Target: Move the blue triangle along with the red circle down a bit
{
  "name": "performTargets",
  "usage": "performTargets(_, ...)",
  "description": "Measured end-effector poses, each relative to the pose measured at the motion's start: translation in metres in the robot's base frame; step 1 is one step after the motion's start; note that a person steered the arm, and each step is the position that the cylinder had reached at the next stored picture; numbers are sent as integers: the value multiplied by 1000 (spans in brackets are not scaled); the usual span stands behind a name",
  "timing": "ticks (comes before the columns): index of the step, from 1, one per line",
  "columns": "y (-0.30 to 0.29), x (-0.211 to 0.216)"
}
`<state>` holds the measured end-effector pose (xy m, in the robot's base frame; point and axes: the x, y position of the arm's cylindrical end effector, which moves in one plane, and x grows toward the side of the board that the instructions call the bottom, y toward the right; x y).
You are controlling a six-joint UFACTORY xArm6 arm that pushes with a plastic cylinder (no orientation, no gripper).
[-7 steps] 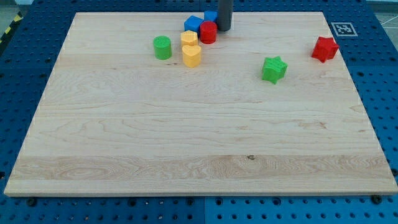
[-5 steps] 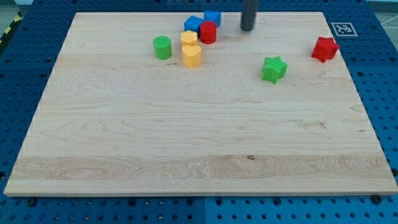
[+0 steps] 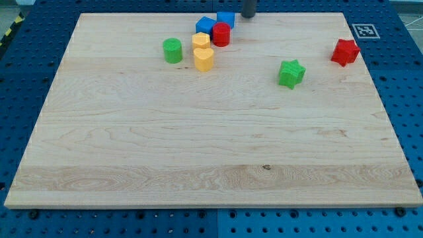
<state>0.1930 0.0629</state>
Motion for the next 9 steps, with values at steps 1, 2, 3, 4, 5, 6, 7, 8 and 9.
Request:
performTargets(1,-35,0)
performTargets(2,-63,0)
performTargets(3,-71,1)
performTargets(4,-76,1)
performTargets(5,-76,0)
performTargets(6,-59,1)
performTargets(7,-29,0)
performTargets(8,-29,2)
performTargets(9,-29,17)
